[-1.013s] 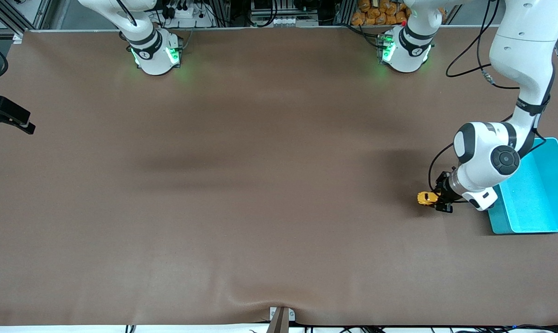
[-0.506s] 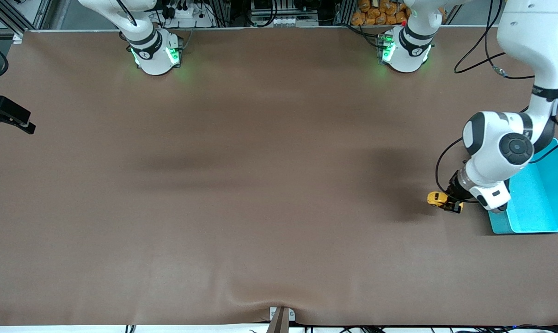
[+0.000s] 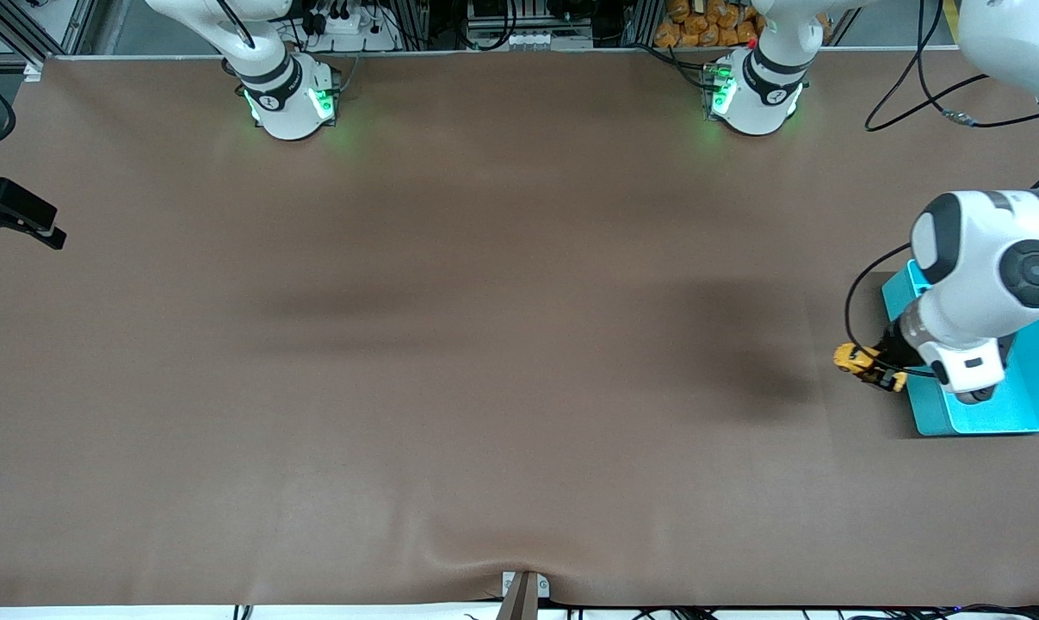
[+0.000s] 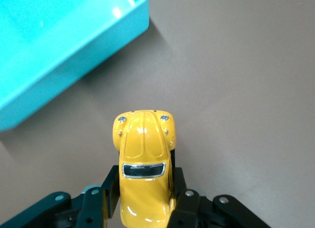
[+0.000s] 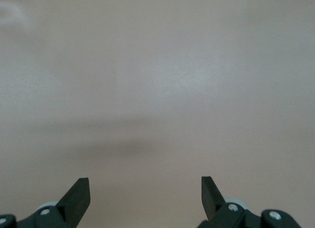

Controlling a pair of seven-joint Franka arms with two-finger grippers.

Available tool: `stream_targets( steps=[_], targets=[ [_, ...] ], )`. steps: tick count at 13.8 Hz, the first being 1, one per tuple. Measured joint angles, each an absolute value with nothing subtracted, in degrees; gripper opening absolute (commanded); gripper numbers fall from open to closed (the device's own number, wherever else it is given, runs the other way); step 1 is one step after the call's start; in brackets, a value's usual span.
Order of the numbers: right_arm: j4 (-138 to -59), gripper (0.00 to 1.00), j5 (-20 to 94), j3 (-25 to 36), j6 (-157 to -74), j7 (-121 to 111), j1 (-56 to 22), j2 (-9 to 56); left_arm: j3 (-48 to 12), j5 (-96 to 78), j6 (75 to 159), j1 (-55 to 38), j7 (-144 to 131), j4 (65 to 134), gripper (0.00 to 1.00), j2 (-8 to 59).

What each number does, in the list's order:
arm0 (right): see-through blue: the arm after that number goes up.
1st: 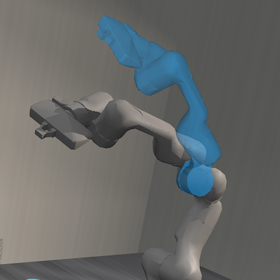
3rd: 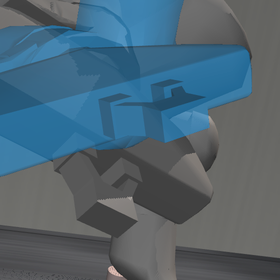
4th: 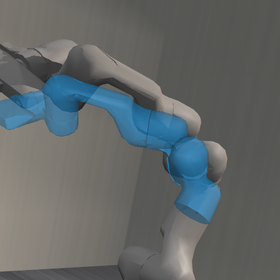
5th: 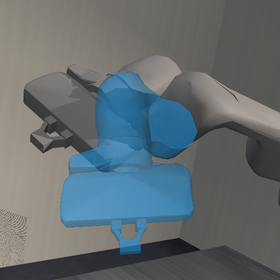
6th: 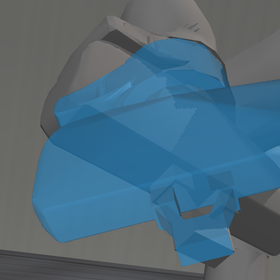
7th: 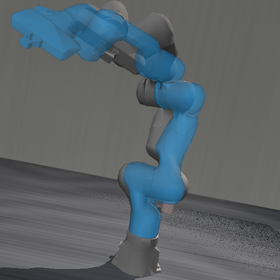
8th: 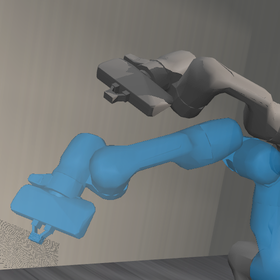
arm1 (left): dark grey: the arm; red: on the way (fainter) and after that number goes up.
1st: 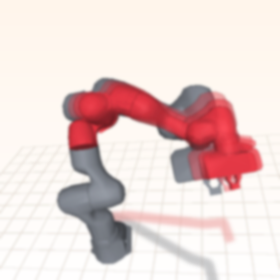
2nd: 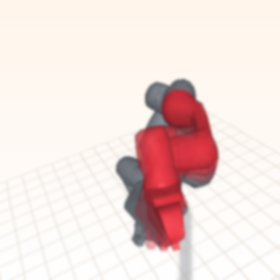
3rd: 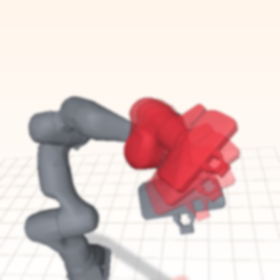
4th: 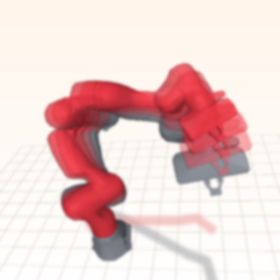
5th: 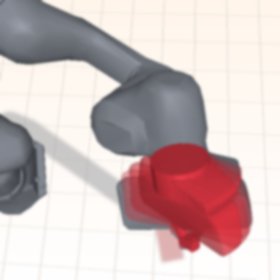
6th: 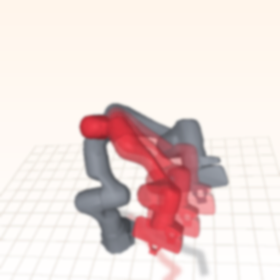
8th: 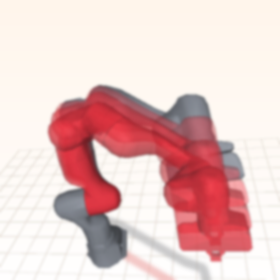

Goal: Wind and store yellow beetle car
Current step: 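Carry the car with the left gripper over the cyan box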

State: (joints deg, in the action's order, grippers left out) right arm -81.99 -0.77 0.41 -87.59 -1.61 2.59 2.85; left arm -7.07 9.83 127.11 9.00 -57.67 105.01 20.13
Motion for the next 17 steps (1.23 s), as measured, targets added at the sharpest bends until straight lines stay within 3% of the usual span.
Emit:
stream_targets(
  steps=[11, 17],
  targets=[
    [-81.96, 1.0, -0.77, 0.29, -87.59, -1.6, 2.54, 2.84, -6.5, 9.86, 126.86, 22.78, -21.75, 102.65, 0.0, 20.28],
    [-81.96, 1.0, -0.77, 0.31, -87.58, -1.59, 2.54, 2.84, -6.47, 9.86, 126.88, 27.35, -1.79, 97.68, 0.0, 26.62]
  ],
)
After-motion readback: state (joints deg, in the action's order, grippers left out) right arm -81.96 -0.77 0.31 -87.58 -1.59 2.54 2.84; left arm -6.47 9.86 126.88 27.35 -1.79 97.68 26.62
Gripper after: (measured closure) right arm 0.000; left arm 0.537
